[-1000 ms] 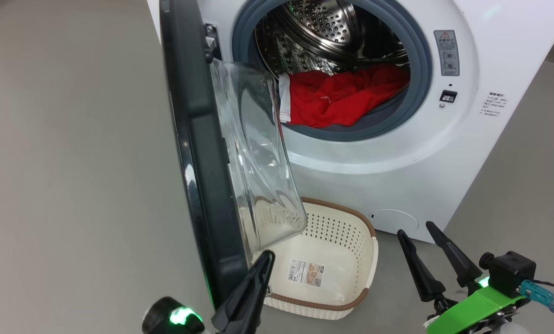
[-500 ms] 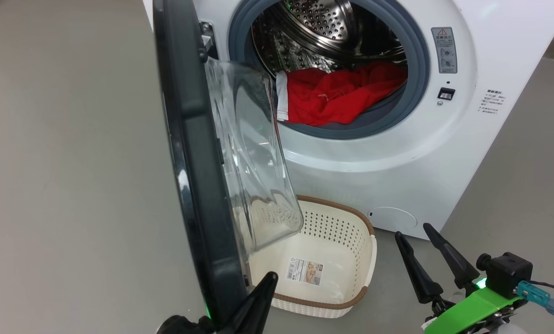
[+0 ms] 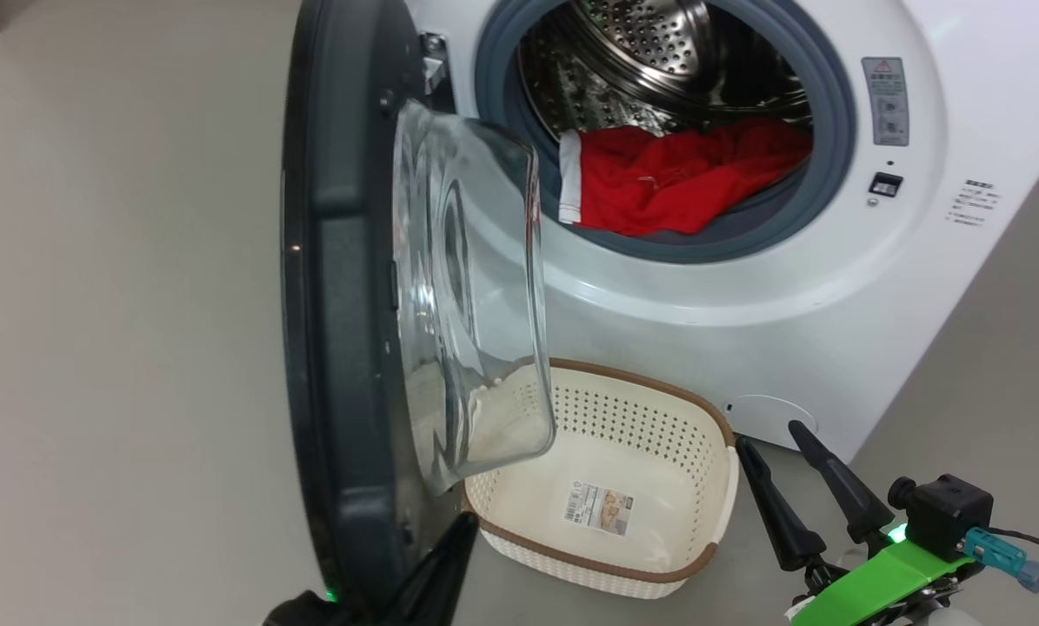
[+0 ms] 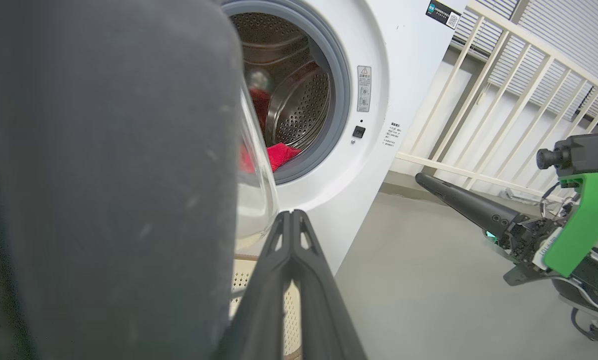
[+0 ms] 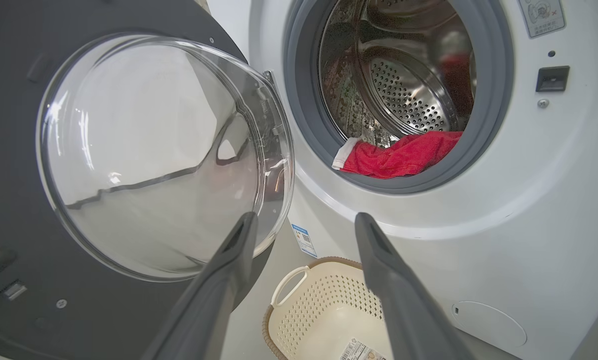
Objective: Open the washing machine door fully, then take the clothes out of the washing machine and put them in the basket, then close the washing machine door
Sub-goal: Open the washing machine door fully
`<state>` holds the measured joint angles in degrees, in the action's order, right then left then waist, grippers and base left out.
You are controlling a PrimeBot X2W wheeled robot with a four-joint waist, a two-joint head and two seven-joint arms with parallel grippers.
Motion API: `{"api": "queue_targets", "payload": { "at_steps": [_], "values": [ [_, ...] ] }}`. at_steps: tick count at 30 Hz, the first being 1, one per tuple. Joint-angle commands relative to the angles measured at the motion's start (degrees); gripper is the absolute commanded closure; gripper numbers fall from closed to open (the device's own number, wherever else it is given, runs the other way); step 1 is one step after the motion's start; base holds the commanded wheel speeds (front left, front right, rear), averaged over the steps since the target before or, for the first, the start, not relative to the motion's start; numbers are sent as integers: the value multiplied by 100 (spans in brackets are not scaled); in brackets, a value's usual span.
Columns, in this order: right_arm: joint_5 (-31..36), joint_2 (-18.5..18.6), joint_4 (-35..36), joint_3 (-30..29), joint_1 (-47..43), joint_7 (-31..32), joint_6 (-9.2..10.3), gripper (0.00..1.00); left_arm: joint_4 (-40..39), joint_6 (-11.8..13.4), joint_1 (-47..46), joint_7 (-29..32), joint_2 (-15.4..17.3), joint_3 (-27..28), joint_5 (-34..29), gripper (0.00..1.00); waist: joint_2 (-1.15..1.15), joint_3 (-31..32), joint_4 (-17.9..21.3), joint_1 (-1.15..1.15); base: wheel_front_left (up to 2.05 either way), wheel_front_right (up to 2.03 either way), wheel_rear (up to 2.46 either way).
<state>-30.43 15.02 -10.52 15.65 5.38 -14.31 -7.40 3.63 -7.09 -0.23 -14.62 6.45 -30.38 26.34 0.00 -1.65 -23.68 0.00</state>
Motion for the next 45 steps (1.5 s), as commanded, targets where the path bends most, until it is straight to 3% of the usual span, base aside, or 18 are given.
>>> {"api": "queue_targets", "payload": {
  "at_steps": [1, 12, 25, 38, 45],
  "values": [
    [-8, 33, 122, 88, 88, -69, -9, 0, -125, 158, -253, -28, 145, 416, 24, 100, 0, -4, -102, 0, 0, 0, 0],
    [7, -57, 113, 59, 117, -69, -9, 0, -166, 501, -312, 112, 463, 942, 157, 100, 0, -21, -412, 0, 0, 0, 0],
    [22, -79, 112, 49, 219, -69, -9, 0, -3, 741, -522, 364, 907, 1579, 425, 100, 0, -166, -447, 0, 0, 0, 0],
    [32, -69, 122, 20, 299, -69, -9, 0, 831, 748, -1088, 607, 1483, 2192, 736, 100, 0, -281, -447, 0, 0, 0, 0],
    [48, -78, 135, 33, 362, -69, -9, 0, 1504, 689, -1604, 776, 1816, 2259, 681, 100, 0, -402, -463, 0, 0, 0, 0]
  ]
}}
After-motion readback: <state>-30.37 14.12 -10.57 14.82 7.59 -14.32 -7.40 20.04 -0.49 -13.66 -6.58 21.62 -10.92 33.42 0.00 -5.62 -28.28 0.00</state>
